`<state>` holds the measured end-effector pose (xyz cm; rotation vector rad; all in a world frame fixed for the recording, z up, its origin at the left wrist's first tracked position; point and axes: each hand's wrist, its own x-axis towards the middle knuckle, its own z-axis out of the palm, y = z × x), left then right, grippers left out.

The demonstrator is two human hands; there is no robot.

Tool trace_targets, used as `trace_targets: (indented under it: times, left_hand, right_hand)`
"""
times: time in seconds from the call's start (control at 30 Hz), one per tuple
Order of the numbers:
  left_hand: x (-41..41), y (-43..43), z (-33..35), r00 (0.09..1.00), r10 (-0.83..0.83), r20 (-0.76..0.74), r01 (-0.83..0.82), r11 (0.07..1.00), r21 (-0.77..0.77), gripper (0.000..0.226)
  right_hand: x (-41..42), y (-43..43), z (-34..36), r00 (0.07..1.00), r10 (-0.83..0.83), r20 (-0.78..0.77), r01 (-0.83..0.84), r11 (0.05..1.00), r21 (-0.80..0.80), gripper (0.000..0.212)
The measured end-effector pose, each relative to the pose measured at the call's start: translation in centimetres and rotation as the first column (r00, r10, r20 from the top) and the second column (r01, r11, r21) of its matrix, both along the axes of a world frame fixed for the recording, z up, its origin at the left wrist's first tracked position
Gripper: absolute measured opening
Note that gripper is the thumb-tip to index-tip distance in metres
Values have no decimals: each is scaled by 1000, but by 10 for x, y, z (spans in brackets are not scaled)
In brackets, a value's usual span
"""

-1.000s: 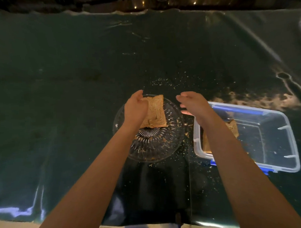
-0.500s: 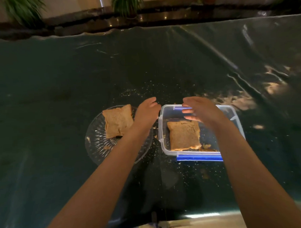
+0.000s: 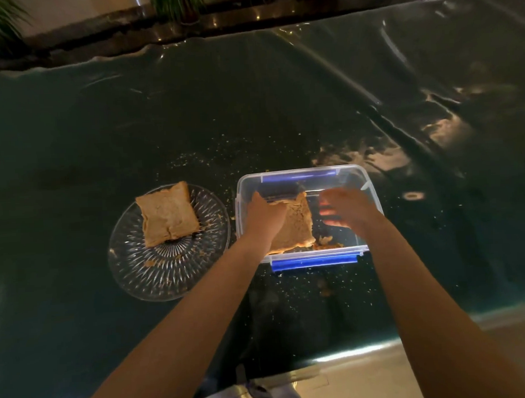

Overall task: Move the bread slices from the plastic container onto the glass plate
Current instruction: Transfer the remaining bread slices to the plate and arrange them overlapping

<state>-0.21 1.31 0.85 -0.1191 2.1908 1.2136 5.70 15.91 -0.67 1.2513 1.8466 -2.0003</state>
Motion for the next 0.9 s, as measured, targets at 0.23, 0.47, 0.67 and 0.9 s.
trace_targets:
  times: [0.23,0.47,0.67,0.9]
  left_hand:
    - [3,9,-18,989,31,143,-13,993,-120,25]
    - [4,18,-30,974,135,184,-115,987,-113,20]
    - [5,20,-33,981,142,135,-121,980,-156,5]
    - [-2,13,-40,974,167,153,-154,984,-93,38]
  right_hand:
    - [2,-2,-27,993,51,108,-57,997,54,38]
    - [-16,-17,-40,987,80,141,-100,984,144,29]
    - [-19,-25,-47,977,137,165,-185,928,325,33]
    - [-24,-25,-47,959,109,262,-190,933,305,35]
